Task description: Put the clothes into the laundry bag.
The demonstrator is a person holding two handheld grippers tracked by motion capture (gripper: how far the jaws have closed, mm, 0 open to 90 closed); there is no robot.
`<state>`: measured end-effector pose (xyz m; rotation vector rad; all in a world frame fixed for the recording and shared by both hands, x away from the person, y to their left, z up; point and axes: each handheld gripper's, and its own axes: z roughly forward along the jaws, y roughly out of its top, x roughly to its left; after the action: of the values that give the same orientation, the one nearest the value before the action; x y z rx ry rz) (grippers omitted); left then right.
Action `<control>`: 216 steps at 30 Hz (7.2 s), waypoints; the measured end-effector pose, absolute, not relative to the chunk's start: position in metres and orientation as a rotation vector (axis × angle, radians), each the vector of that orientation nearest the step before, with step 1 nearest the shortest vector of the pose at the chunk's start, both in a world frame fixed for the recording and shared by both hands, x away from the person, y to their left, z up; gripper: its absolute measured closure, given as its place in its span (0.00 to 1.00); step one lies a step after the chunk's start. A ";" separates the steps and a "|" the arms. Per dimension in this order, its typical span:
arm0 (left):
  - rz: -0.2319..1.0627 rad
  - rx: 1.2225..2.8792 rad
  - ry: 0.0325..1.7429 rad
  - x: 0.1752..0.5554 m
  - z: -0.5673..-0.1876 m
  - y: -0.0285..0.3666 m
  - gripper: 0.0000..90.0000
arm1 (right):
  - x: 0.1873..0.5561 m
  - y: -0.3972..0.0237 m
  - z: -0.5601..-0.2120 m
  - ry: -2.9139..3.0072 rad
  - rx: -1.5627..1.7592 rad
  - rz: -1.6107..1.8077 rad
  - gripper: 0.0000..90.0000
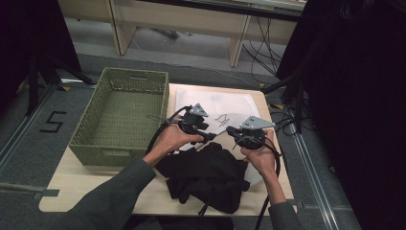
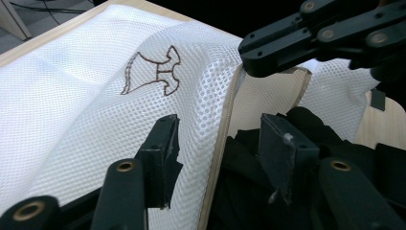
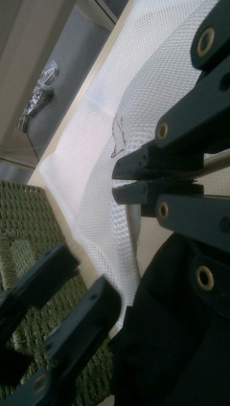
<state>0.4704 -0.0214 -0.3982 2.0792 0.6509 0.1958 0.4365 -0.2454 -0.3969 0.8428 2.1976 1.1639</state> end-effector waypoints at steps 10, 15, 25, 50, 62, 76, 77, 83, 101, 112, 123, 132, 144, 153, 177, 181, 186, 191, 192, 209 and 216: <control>0.193 2.127 0.609 0.482 -0.421 -0.035 0.84 | 0.436 -0.241 -0.392 2.211 0.826 1.159 0.97; 0.216 2.122 0.588 0.486 -0.413 -0.025 0.94 | 0.435 -0.239 -0.394 2.223 0.810 1.171 0.97; 0.223 2.248 0.550 0.492 -0.403 -0.012 0.94 | 0.402 -0.237 -0.372 2.216 0.905 1.276 0.57; 0.180 2.254 0.550 0.489 -0.399 -0.011 0.94 | 0.344 -0.182 -0.455 2.589 0.862 0.916 0.56; 0.171 2.267 0.507 0.477 -0.387 -0.003 0.95 | 0.396 -0.203 -0.440 2.369 1.010 0.965 0.92; 0.164 2.272 0.530 0.479 -0.388 0.002 0.95 | 0.450 -0.201 -0.451 2.229 1.134 0.851 0.80; 0.159 2.266 0.541 0.480 -0.389 0.002 0.95 | 0.447 -0.203 -0.446 2.219 1.126 0.879 0.73; 0.161 2.258 0.552 0.482 -0.390 0.002 0.94 | 0.411 -0.223 -0.421 2.220 1.187 1.063 0.48; 0.156 2.287 0.539 0.478 -0.393 -0.003 0.95 | 0.392 -0.189 -0.487 2.555 0.979 0.883 0.57; 0.161 2.291 0.533 0.474 -0.387 0.006 0.95 | 0.430 -0.193 -0.460 2.324 1.044 0.925 0.92; 0.155 2.288 0.550 0.476 -0.386 0.011 0.95 | 0.461 -0.192 -0.466 2.228 1.135 0.831 0.73; 0.144 2.276 0.573 0.480 -0.389 0.009 0.94 | 0.395 -0.202 -0.438 2.347 1.072 1.058 0.45; 0.145 2.289 0.563 0.479 -0.390 0.008 0.94 | 0.382 -0.137 -0.494 2.631 0.846 1.027 0.35; 0.149 2.289 0.570 0.478 -0.390 0.009 0.94 | 0.400 -0.142 -0.491 2.579 0.916 1.124 0.92; 0.155 2.349 0.535 0.478 -0.389 0.009 0.94 | 0.472 -0.169 -0.484 2.223 0.966 0.809 0.98; 0.136 2.298 0.583 0.476 -0.392 0.008 0.94 | 0.469 -0.171 -0.481 2.230 1.018 0.869 0.77; 0.139 2.306 0.579 0.477 -0.392 0.008 0.93 | 0.444 -0.180 -0.467 2.366 1.071 0.893 0.53; 0.141 2.315 0.569 0.478 -0.393 0.007 0.93 | 0.404 -0.202 -0.456 2.420 1.060 0.933 0.44; 0.143 2.319 0.566 0.478 -0.393 0.006 0.93 | 0.396 -0.207 -0.460 2.406 1.053 0.936 0.42; 0.140 2.331 0.563 0.477 -0.395 0.000 0.93 | 0.400 -0.207 -0.495 2.547 1.156 0.818 0.65; 0.140 2.333 0.557 0.476 -0.394 0.001 0.93 | 0.411 -0.209 -0.488 2.441 1.021 0.833 0.97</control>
<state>0.4765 0.0010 -0.3943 2.3331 0.5572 0.1397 0.4113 -0.2095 -0.4884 1.0208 2.4412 0.8328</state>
